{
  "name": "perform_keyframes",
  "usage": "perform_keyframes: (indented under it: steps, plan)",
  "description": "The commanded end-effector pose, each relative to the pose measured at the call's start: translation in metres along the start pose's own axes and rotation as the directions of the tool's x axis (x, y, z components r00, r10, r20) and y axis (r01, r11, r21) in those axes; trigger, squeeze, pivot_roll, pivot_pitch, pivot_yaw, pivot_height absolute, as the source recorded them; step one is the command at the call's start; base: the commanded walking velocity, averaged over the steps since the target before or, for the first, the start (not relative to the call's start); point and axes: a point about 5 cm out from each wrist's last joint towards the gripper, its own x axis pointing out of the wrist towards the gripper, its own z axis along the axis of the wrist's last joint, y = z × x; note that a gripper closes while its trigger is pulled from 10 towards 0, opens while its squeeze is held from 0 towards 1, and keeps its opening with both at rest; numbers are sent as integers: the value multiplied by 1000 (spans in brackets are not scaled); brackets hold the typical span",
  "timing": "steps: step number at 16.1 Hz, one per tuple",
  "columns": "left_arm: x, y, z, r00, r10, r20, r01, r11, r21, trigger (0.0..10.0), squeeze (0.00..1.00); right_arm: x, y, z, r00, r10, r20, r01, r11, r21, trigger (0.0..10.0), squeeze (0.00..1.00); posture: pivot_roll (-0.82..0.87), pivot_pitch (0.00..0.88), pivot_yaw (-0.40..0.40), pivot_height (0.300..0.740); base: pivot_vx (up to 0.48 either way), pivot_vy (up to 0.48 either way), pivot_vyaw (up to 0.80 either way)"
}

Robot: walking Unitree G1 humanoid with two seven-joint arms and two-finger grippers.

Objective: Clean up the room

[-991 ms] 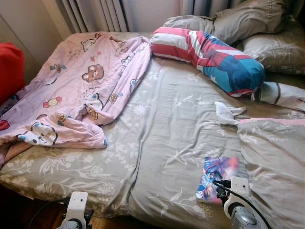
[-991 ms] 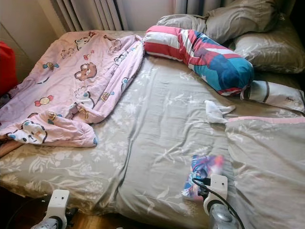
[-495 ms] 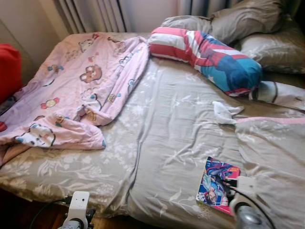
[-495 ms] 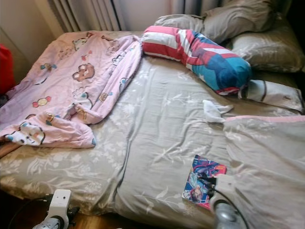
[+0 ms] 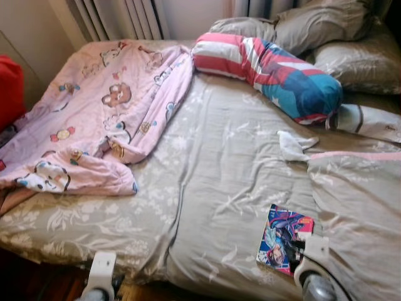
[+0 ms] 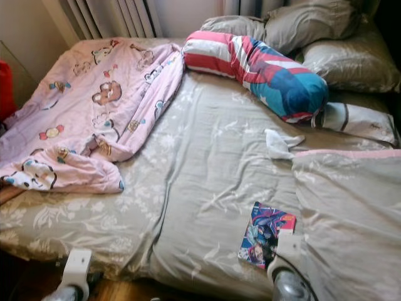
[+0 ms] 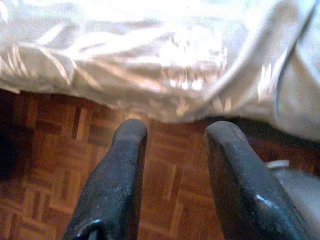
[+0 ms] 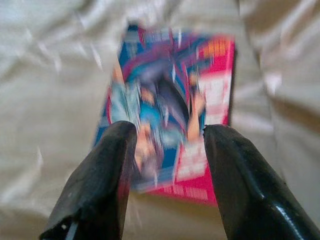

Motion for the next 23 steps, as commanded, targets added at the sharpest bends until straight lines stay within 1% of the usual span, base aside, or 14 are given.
perform_keyframes:
  steps: [1,4,6,7,10,12,13,14,15,16,19,21,23]
  plan:
    - [0,9,3,999,34,18,-33,999,-33,10000,0,-3,0,1,998,1,56,-3,999,33,10000,0,105,173,80,740,0,0,0]
    - [2,8,12,998,40,58,-36,997,-61,10000,0,-4,-1,2,996,18,85,-19,1000,11,10000,0,88,140,53,740,0,0,0]
    - [2,5,14,996,42,72,-36,996,-87,10000,0,-5,-2,-1,997,29,77,-29,1000,6,10000,0,87,115,31,740,0,0,0]
    - [2,4,12,997,46,63,-39,994,-100,10000,0,-5,-3,0,997,26,77,-27,1000,7,10000,0,83,109,24,740,0,0,0]
    - [3,-5,15,996,24,91,-14,994,-107,10000,0,-3,-5,9,992,22,125,-24,999,22,10000,0,73,91,17,740,0,0,0]
    - [4,-11,19,994,18,109,-5,993,-116,10000,0,-3,-6,8,994,18,111,-20,1000,18,10000,0,74,80,7,740,0,0,0]
    - [4,-11,18,995,17,103,-5,993,-120,10000,0,-4,-7,4,996,18,85,-19,1000,15,10000,0,75,79,6,740,0,0,0]
    - [4,-13,15,997,18,82,-8,992,-124,10000,0,-6,-9,-9,1000,7,12,-7,1000,4,10000,0,79,68,1,740,0,0,0]
    - [4,-14,13,998,17,66,-9,993,-119,10000,0,-9,-10,-17,1000,4,-29,-4,1000,5,10000,0,79,67,1,740,0,0,0]
    - [3,-16,8,999,15,44,-10,994,-108,10000,0,-13,-13,-30,995,-14,-99,13,1000,-11,10000,0,75,59,4,740,0,0,0]
    - [2,-17,3,1000,14,17,-13,995,-100,10000,0,-22,-18,-52,978,-43,-207,37,999,-31,10000,0,81,56,8,740,0,0,0]
    - [2,-16,0,1000,15,2,-15,995,-99,10000,0,-23,-15,-56,971,-23,-236,20,1000,-16,10000,0,63,57,14,740,0,0,0]
    - [1,-21,-6,999,-3,-33,0,997,-83,10000,0,-26,-11,-63,961,-6,-277,-4,999,-33,10000,0,58,64,14,740,0,0,0]
